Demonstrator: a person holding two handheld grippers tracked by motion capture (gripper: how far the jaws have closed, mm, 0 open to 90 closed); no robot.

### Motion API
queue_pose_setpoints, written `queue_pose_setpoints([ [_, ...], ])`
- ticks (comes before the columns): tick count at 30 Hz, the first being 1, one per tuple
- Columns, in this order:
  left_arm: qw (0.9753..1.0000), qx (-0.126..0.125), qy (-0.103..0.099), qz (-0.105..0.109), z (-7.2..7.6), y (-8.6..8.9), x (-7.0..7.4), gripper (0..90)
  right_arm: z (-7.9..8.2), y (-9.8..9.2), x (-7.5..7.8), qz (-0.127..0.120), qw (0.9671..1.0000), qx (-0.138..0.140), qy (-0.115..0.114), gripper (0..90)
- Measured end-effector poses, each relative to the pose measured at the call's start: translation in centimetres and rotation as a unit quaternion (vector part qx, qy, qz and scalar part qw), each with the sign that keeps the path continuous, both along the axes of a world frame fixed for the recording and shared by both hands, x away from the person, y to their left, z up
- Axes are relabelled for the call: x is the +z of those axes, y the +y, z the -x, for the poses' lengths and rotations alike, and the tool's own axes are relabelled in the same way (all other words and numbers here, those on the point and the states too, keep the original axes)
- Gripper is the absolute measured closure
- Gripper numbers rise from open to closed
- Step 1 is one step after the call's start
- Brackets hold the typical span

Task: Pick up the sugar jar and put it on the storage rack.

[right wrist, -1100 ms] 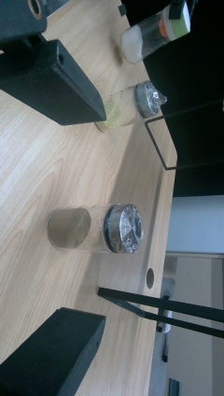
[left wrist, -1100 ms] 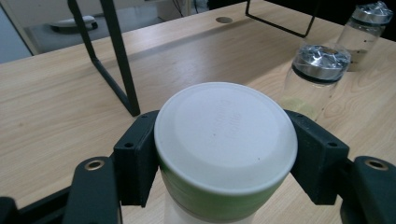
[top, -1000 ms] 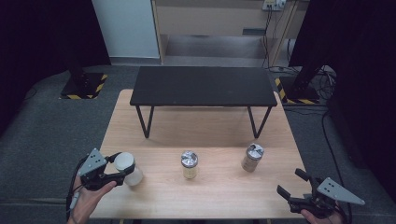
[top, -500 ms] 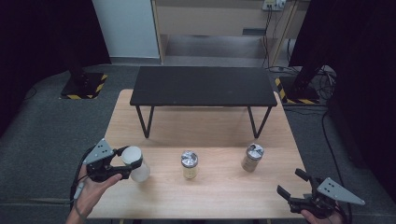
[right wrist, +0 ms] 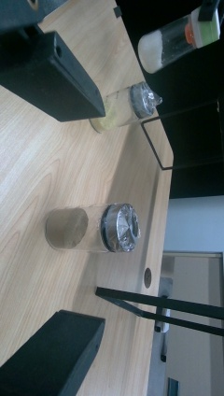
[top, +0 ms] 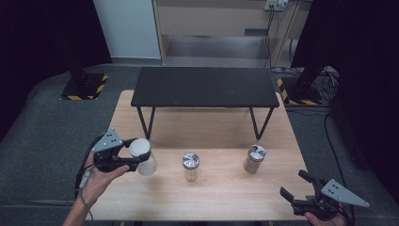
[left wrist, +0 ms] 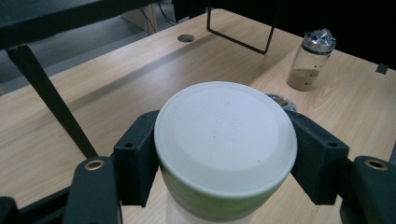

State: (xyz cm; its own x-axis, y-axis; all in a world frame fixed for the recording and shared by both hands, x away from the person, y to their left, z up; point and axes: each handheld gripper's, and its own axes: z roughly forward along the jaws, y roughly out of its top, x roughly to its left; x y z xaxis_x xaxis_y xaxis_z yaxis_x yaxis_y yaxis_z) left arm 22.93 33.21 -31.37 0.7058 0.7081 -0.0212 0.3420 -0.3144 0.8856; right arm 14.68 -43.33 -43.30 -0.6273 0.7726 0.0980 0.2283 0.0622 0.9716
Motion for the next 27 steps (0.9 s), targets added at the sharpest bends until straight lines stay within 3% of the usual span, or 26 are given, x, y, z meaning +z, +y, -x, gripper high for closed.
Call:
queue_pose_setpoints([
  [10, 0.9999, -0.013, 0.003, -0.005, -1.5, -0.3, 2.0, 32.0, 0.0, -0.2, -0.1, -0.008, 1.0, 0.001, 0.0, 0.9],
  [21, 0.9995, -0.03, 0.008, -0.012, -3.2, -0.5, 5.4, 32.0, -0.1, -0.1, -0.1, -0.006, 1.0, 0.003, 0.001, 0.9],
  [27, 0.9992, -0.038, 0.011, -0.004, -4.5, -0.6, 6.8, 32.0, -0.1, -0.1, -0.1, -0.006, 1.0, 0.003, 0.001, 0.9],
])
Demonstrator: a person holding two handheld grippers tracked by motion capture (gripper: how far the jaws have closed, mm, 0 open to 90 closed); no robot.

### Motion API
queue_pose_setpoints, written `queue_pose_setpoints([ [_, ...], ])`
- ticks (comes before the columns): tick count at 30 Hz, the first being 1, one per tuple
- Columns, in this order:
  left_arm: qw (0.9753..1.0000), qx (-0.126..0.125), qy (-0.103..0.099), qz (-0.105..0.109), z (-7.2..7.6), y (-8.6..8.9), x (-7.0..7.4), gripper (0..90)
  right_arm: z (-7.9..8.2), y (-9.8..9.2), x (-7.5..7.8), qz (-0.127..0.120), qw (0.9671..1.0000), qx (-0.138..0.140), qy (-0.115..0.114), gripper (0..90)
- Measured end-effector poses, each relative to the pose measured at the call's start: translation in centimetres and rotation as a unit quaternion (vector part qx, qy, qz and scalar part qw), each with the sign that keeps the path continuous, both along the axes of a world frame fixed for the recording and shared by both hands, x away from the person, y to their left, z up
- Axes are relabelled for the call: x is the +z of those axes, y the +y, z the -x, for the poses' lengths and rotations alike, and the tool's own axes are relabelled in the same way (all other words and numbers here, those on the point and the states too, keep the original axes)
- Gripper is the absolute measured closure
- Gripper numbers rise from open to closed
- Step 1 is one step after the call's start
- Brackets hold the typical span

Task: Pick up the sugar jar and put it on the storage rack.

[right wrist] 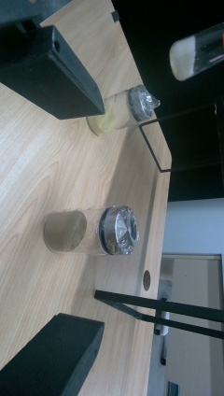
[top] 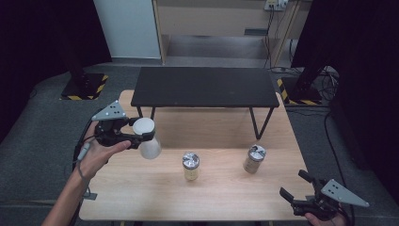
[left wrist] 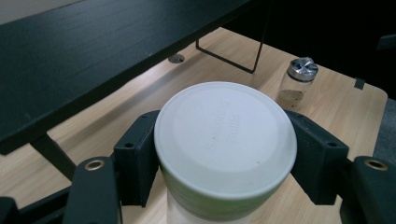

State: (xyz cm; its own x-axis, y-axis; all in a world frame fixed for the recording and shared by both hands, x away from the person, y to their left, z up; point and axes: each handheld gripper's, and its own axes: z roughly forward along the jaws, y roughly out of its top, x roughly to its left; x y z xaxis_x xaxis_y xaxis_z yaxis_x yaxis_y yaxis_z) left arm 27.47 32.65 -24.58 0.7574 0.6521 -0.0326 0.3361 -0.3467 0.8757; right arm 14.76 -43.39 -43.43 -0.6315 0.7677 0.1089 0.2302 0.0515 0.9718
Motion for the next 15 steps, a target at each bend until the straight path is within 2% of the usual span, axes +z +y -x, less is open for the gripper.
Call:
queue_pose_setpoints([
  [6, 1.0, -0.003, -0.005, -0.004, -1.1, -0.6, 1.3, 32.0, 0.0, 0.0, -0.1, -0.002, 1.0, -0.001, 0.0, 0.9],
  [15, 1.0, -0.006, 0.0, 0.005, -2.8, -1.5, 3.2, 32.1, -0.1, 0.0, -0.1, -0.001, 1.0, 0.001, 0.003, 1.0],
])
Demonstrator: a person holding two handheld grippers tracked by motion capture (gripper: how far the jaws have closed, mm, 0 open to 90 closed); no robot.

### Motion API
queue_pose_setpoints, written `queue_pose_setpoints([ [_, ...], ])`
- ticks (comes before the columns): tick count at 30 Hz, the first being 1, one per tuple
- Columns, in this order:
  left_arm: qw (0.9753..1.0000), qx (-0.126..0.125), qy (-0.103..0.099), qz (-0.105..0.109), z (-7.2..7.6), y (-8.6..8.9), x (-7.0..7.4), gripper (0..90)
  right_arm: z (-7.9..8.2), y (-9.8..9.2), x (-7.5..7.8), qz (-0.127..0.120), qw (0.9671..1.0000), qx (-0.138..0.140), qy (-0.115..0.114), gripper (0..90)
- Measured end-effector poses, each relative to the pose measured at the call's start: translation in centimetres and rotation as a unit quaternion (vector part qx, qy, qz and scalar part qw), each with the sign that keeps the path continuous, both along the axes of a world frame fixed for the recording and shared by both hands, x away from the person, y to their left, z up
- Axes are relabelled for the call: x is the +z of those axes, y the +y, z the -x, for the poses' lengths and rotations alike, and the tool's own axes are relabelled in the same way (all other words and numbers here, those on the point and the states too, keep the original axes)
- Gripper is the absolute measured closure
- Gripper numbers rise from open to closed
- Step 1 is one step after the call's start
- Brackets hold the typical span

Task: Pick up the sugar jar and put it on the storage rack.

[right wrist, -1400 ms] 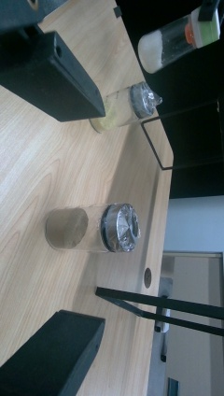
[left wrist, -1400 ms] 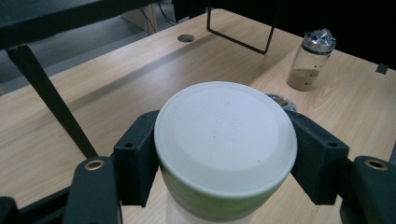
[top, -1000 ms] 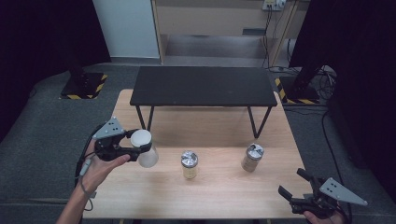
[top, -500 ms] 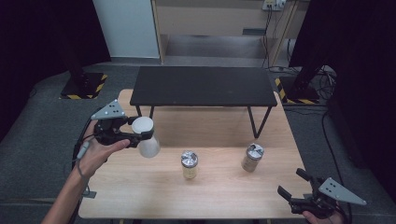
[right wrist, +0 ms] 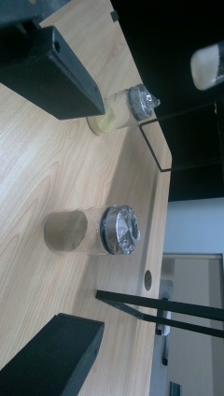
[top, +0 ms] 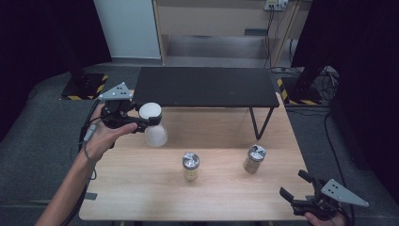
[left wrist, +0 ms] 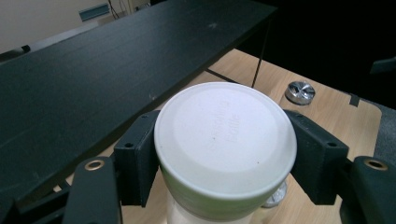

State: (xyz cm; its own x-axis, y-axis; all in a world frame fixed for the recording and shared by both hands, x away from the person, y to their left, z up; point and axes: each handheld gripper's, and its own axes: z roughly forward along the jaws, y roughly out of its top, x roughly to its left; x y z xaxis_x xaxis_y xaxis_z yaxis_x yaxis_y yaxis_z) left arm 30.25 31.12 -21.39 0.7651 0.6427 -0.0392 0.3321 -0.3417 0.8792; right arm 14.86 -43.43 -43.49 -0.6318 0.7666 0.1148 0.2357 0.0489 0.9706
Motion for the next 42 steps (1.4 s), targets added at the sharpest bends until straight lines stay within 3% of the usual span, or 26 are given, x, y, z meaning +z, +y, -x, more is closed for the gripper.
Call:
queue_pose_setpoints([
  [14, 0.9999, 0.002, 0.003, 0.01, -2.6, -1.5, 3.7, 32.1, -0.1, 0.0, 0.0, -0.001, 1.0, 0.002, 0.003, 1.0],
  [19, 1.0, 0.007, -0.001, -0.005, -3.4, -2.5, 4.8, 32.1, 0.0, 0.0, 0.0, 0.0, 1.0, 0.002, 0.002, 1.0],
  [35, 0.9995, 0.029, -0.005, -0.006, -6.3, -4.7, 6.9, 32.1, -0.1, -0.1, -0.1, -0.004, 1.0, 0.003, 0.003, 1.1],
  [42, 0.999, 0.044, -0.007, -0.003, -7.6, -5.7, 7.0, 32.1, -0.1, -0.2, -0.1, -0.005, 1.0, 0.005, 0.003, 1.1],
])
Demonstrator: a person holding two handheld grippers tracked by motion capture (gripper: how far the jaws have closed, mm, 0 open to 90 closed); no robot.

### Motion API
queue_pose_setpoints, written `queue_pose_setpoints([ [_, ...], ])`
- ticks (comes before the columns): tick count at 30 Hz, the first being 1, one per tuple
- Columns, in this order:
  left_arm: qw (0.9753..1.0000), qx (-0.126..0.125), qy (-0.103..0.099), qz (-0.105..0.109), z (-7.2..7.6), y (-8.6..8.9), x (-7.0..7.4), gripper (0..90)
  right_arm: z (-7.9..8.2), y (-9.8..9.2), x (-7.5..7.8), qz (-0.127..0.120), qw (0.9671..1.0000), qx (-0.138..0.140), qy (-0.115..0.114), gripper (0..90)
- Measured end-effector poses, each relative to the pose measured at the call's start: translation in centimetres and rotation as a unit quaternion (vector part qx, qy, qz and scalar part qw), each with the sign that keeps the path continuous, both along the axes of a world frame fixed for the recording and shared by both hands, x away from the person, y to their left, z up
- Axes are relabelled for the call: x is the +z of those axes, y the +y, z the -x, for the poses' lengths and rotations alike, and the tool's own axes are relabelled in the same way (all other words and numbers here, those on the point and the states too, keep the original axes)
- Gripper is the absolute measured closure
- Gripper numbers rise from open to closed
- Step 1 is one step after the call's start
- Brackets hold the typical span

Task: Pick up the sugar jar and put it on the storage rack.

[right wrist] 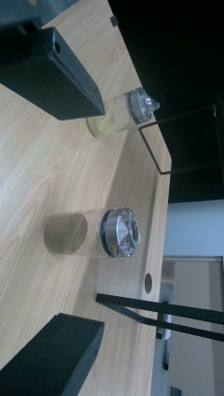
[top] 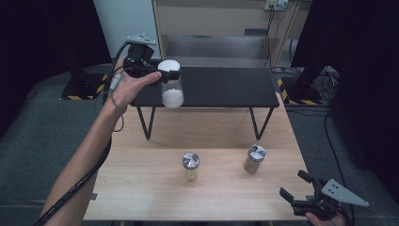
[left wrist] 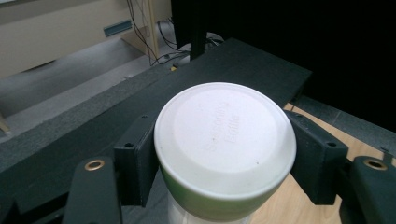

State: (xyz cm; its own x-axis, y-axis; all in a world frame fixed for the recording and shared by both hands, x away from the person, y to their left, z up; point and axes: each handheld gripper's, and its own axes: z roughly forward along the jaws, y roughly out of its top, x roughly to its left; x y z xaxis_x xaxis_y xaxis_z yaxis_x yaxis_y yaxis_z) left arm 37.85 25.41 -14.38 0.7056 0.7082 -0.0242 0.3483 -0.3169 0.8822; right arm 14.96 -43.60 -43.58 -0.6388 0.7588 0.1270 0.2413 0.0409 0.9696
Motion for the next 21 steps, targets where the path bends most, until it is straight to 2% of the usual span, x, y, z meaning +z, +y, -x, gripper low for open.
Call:
queue_pose_setpoints([
  [8, 0.9995, 0.03, 0.001, 0.001, -1.6, -1.2, 0.1, 32.1, -0.1, -0.1, 0.0, -0.004, 1.0, 0.003, 0.002, 1.2],
  [21, 0.9966, 0.081, 0.013, -0.006, -4.3, -1.2, -0.9, 32.2, -0.1, -0.2, -0.1, -0.003, 1.0, 0.002, 0.001, 1.3],
])
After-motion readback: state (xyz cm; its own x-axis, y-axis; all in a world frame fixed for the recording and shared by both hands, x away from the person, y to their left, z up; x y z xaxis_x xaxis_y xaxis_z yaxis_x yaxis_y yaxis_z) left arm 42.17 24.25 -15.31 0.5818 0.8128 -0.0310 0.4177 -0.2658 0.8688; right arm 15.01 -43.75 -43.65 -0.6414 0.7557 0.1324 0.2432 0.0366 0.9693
